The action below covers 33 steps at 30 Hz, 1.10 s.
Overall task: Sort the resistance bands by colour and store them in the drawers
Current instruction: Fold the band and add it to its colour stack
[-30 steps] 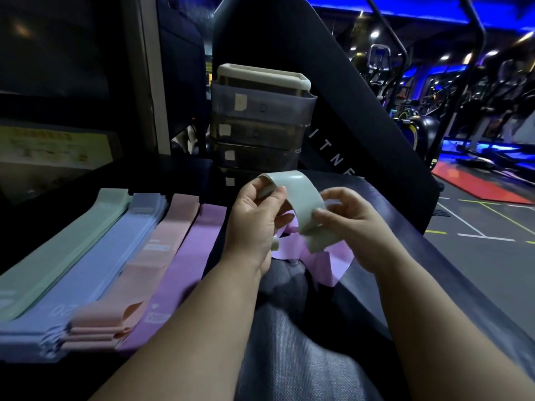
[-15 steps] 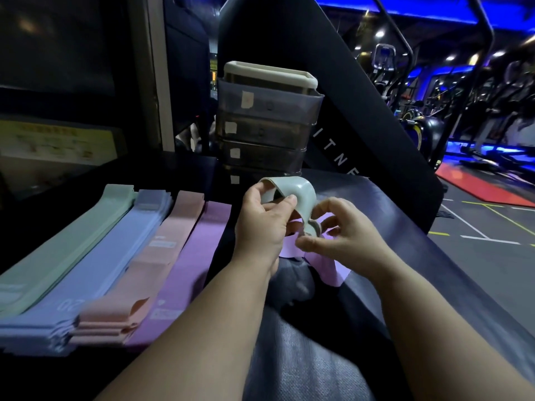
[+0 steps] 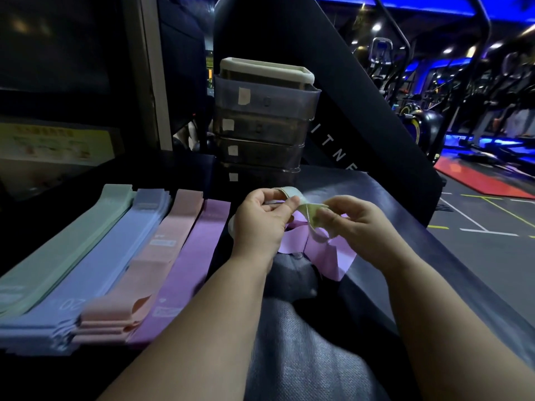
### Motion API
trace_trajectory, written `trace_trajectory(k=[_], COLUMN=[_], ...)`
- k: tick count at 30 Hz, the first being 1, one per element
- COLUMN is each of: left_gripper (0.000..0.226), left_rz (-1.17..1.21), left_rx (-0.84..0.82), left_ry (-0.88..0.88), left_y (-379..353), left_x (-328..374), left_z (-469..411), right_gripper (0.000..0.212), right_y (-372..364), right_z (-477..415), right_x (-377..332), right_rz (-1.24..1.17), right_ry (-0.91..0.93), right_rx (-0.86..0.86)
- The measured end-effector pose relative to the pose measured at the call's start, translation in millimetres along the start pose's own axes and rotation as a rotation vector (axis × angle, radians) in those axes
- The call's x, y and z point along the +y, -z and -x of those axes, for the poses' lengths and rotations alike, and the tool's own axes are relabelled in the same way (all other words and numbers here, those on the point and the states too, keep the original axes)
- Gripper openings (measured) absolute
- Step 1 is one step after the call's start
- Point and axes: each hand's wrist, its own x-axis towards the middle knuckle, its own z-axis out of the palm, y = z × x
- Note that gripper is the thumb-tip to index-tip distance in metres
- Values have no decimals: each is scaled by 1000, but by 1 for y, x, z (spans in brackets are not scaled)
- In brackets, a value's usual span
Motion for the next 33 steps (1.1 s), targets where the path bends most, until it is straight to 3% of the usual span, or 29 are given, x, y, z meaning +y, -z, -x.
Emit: trace_trajectory(k=[4,9,12,15,19,21,25,28,31,33], left_gripper=[14,26,35,31,30,18,4,6,7,8], left_rz=[-70,-363,-602,-623,-416,-376,-281,-261,-273,-271], left_rx=[-28,-31,14,19,-151,-190,-145,-164,-169,-152], left_ry=[-20,-90,-205,-300,-230,-176,-204,-238,-270,-282], left_y=[1,0,0,0,-3,-5,-5,-6,-8,-8], left_x=[-3,-9,-4,-1,-1,-2,-2,-2,-6,-8], left_z=[-1,1,6,8,10,9,7,8,7,6], right_gripper=[14,62,45,21,13,11,37,45,25,9], right_y=[5,9,9,7,4,3,3,7,8,3], right_z=[-2,-5,-5,-4,-2,-2,-4,-3,1,1], right_x=[0,5,6,2,-1,0,5,4,-2,-4], right_rz=[-236,-466,-538,-583,-593,-498,-261,-238,-252,-282], right_ry=[-2,-24,-30,-37,-22,-17,-26,8,29,54], right_rx=[85,121,93,64,34,65,210,138,-24,-9])
